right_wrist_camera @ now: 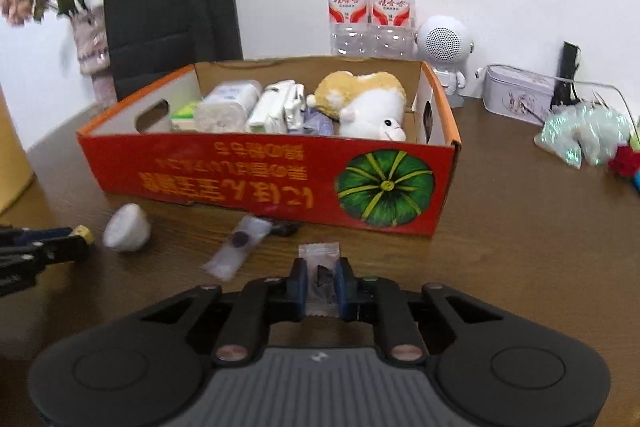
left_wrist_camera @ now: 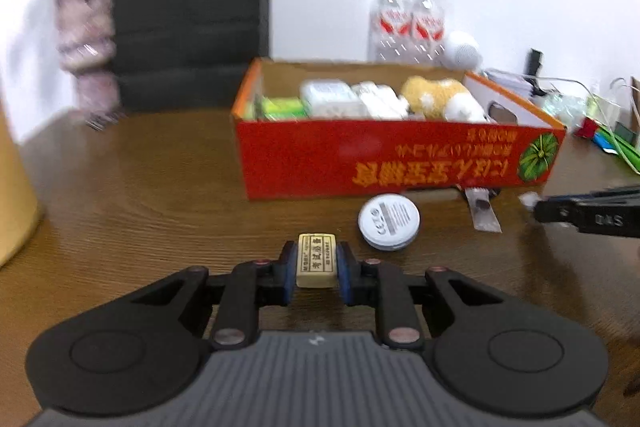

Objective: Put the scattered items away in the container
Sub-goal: 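Carry the beige cube and clear packet into the box and open both tools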

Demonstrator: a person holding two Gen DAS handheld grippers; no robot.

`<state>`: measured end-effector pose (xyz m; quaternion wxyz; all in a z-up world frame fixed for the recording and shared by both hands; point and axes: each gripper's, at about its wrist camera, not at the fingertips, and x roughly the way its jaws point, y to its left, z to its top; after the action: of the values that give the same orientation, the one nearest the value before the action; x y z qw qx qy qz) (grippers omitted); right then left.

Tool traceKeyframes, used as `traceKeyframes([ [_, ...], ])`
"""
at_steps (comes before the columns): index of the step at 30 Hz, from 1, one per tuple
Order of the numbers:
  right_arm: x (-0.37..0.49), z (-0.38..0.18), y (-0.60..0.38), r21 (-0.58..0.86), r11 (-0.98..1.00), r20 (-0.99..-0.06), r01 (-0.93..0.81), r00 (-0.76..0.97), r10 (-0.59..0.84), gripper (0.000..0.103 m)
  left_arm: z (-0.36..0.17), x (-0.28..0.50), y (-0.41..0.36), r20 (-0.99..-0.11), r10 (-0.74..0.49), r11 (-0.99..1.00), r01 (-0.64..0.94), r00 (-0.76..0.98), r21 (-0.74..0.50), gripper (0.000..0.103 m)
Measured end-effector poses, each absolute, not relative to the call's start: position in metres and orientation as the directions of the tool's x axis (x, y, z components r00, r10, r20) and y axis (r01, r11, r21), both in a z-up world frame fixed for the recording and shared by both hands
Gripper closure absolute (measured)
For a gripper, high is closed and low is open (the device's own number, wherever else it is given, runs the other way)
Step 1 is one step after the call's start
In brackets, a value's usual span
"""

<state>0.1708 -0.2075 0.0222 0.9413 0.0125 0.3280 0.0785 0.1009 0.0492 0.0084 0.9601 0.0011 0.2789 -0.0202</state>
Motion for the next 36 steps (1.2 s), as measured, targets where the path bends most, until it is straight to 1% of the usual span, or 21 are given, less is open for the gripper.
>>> traceKeyframes([
  [4, 0.112, 0.038, -0.199, 0.05, 0.995, -0.542, -0.085, 0.835, 0.098, 0.09, 0.02, 0.035, 0.046, -0.47, -0.01, 0.995, -0.038, 0.883, -0.093, 0.082],
  [6, 0.075, 0.047, -0.194, 0.061, 0.996, -0.491, -0.07, 0.866, 0.091, 0.09, 0.023, -0.001, 0.038, -0.449, -0.019, 0.993, -0.037, 0.893, -0.116, 0.082],
  [8, 0.038, 0.051, -0.184, 0.086, 0.993, -0.446, -0.078, 0.888, 0.108, 0.09, 0.026, -0.03, 0.026, -0.427, -0.041, 0.995, -0.001, 0.903, -0.099, 0.082],
  [10, 0.013, 0.049, -0.174, 0.09, 0.992, -0.434, -0.091, 0.893, 0.121, 0.09, 0.028, -0.048, 0.015, -0.418, -0.042, 0.998, 0.02, 0.907, -0.057, 0.082],
  [14, -0.027, 0.05, -0.16, 0.065, 0.994, -0.405, -0.089, 0.908, 0.108, 0.09, 0.032, -0.067, 0.005, -0.412, -0.052, 0.998, 0.034, 0.91, -0.05, 0.082],
  [18, -0.053, 0.051, -0.152, 0.089, 0.988, -0.408, -0.13, 0.9, 0.155, 0.09, 0.039, -0.079, 0.001, -0.396, -0.055, 0.998, 0.039, 0.916, -0.049, 0.082],
  [22, -0.073, 0.053, -0.15, 0.081, 0.988, -0.407, -0.131, 0.9, 0.153, 0.09, 0.045, -0.091, -0.003, -0.379, -0.061, 0.998, 0.049, 0.923, -0.039, 0.082],
  [27, -0.082, 0.056, -0.153, 0.08, 0.99, -0.403, -0.114, 0.905, 0.137, 0.09, 0.043, -0.098, -0.001, -0.39, -0.059, 0.998, 0.045, 0.919, -0.043, 0.082],
  [36, -0.076, 0.048, -0.154, 0.091, 0.99, -0.43, -0.11, 0.892, 0.139, 0.09, 0.036, -0.093, 0.003, -0.415, -0.042, 0.999, 0.026, 0.909, -0.044, 0.082],
])
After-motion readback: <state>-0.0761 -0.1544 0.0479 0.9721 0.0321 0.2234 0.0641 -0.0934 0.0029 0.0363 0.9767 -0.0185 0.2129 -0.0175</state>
